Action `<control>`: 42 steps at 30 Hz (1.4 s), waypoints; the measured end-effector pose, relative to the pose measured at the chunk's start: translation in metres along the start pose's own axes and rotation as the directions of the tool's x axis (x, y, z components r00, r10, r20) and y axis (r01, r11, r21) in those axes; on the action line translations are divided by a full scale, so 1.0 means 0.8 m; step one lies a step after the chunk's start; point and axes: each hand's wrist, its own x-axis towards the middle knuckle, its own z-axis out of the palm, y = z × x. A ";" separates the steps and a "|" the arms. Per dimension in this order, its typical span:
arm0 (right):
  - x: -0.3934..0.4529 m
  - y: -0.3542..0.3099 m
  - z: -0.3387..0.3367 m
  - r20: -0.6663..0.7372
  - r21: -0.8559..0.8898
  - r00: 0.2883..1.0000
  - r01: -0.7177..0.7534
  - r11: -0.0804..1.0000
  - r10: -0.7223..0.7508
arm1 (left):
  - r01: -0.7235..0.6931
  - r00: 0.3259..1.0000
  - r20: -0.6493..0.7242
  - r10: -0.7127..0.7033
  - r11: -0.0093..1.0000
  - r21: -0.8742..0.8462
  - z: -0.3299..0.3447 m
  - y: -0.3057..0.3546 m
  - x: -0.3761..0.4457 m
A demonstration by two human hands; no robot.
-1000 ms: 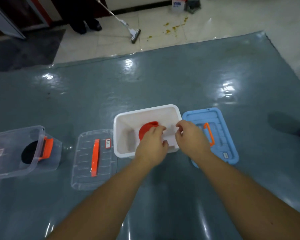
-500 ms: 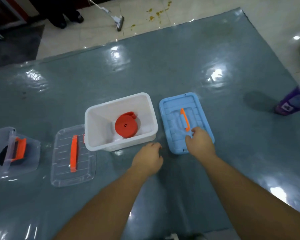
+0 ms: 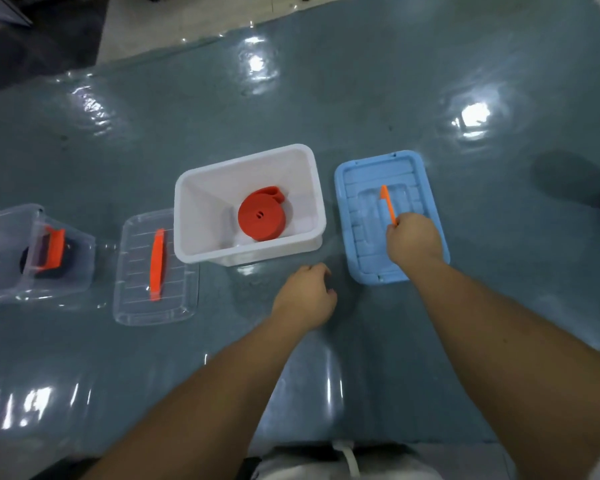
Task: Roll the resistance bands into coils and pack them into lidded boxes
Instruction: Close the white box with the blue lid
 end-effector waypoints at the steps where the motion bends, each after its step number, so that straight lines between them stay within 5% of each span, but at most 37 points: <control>1: -0.003 0.002 0.000 -0.003 0.006 1.000 -0.013 1.000 0.013 | -0.007 1.000 -0.011 0.007 1.000 -0.021 -0.003 0.004 -0.001; 11: -0.053 0.016 -0.036 -0.084 0.081 0.996 -0.025 0.996 0.032 | -0.061 0.995 -0.080 0.062 0.998 0.011 -0.037 0.009 -0.049; 16: -0.058 -0.019 -0.082 -0.198 0.172 0.980 0.018 0.985 0.017 | -0.170 0.958 -0.233 0.164 0.985 -0.007 -0.080 0.003 -0.068; 24: -0.076 -0.125 -0.107 -0.294 0.033 0.923 0.271 0.962 -0.250 | -0.123 0.895 -0.441 0.068 0.988 -0.097 -0.158 -0.072 -0.076; 29: -0.096 -0.193 -0.079 -0.225 -0.071 0.874 0.426 0.902 -0.430 | -0.063 0.879 -0.475 -0.046 0.976 -0.211 -0.186 -0.148 -0.080; 38: -0.099 -0.262 -0.046 -0.054 -0.264 0.876 0.451 0.853 -0.480 | 0.019 0.818 -0.503 -0.279 0.887 -0.461 -0.209 -0.223 -0.066; 42: -0.089 -0.274 -0.036 0.032 -0.327 0.862 0.487 0.810 -0.506 | 0.041 0.853 -0.442 -0.279 0.878 -0.476 -0.214 -0.229 -0.050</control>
